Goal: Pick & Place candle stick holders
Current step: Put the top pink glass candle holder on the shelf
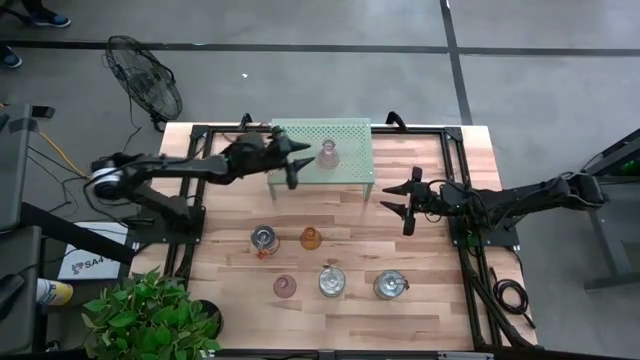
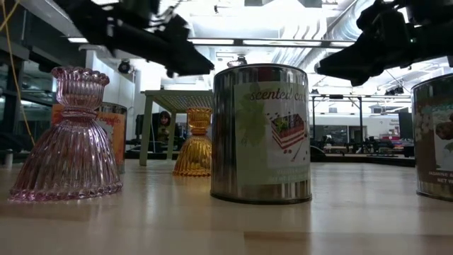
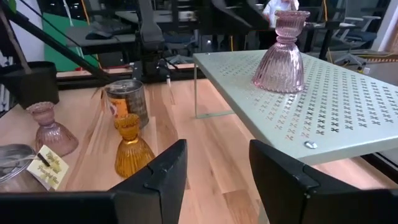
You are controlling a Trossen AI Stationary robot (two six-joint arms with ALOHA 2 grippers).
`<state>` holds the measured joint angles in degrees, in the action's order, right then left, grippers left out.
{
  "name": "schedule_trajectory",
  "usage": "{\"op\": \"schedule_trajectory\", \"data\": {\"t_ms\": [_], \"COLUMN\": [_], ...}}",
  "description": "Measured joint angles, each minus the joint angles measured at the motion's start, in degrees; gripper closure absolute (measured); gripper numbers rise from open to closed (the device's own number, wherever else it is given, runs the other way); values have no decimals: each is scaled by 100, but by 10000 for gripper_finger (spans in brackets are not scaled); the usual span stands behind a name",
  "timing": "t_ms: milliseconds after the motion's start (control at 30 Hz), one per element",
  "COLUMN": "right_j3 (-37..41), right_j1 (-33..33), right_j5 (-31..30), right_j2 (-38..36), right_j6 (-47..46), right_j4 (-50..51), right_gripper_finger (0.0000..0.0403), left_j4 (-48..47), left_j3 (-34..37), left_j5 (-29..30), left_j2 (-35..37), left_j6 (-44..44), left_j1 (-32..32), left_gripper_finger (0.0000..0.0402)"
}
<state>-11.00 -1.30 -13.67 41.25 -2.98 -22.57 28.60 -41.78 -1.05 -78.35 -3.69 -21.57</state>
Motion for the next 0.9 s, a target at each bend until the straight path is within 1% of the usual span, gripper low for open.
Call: {"op": "schedule_trajectory", "data": {"t_ms": [100, 167, 233, 300, 400, 500, 633, 700, 800, 900], "right_j3": [0, 0, 0, 0, 0, 0, 0, 0, 0, 0], "right_j1": [0, 0, 0, 0, 0, 0, 0, 0, 0, 0], "right_j5": [57, 61, 77, 167, 297, 314, 314, 314, 313, 313], "right_j2": [0, 0, 0, 0, 0, 0, 0, 0, 0, 0], "right_j6": [1, 0, 0, -1, -66, -107, -110, -110, -74, 21], "right_j4": [27, 55, 91, 128, 182, 289, 350, 350, 348, 350], "right_gripper_finger": [235, 235, 235, 235, 235, 235, 235, 235, 235, 235], "left_j4": [-1, -3, 0, 4, 0, 6, 90, 293, 501, 716], "left_j3": [-300, -424, -498, -521, -521, -521, -521, -525, -523, -525], "left_j5": [38, 270, 476, 443, 174, 45, 75, 254, 301, 194], "left_j2": [-423, -611, -711, -752, -758, -758, -758, -808, -871, -1002], "left_j6": [-69, -78, -77, -55, 70, 220, 365, 439, 545, 548], "left_j1": [-34, -34, -20, -21, -21, -17, -19, -19, -19, -19], "left_gripper_finger": [213, 213, 212, 206, 183, 150, 104, 87, 69, 62]}}
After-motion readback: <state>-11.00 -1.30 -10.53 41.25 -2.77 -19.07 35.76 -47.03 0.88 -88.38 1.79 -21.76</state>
